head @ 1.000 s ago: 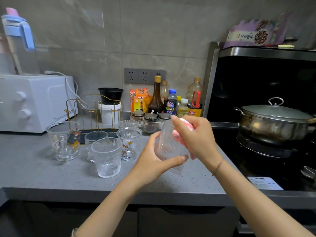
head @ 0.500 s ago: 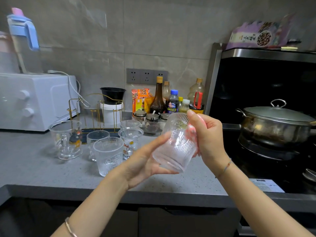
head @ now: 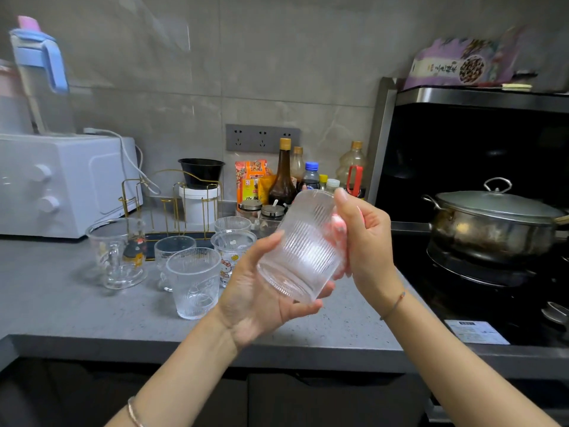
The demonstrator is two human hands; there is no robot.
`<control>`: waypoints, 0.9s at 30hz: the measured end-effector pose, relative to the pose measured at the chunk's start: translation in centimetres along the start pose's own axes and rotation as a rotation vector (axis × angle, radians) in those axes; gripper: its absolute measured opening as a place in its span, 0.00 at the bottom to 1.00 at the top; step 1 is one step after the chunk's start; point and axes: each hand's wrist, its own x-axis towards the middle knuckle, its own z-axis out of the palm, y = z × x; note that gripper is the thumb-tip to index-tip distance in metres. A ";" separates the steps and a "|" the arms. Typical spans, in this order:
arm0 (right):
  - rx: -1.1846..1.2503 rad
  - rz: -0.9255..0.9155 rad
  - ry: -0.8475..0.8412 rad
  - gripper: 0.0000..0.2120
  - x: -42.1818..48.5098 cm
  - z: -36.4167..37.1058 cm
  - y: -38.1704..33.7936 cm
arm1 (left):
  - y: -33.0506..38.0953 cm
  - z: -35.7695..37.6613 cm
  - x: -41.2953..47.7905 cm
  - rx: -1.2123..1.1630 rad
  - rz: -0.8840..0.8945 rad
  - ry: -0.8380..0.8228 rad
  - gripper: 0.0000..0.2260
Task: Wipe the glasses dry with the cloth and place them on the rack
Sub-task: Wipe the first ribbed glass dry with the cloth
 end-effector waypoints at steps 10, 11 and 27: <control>-0.121 0.039 0.086 0.31 1.2 -1.0 0.4 | 1.1 0.8 0.5 0.598 0.086 0.179 0.33; -0.133 0.035 0.088 0.33 1.3 -0.9 0.3 | 1.1 1.1 0.5 0.686 0.114 0.207 0.29; 0.003 0.106 0.012 0.25 0.5 -0.5 0.5 | -0.1 -0.1 0.5 -0.060 0.004 0.005 0.31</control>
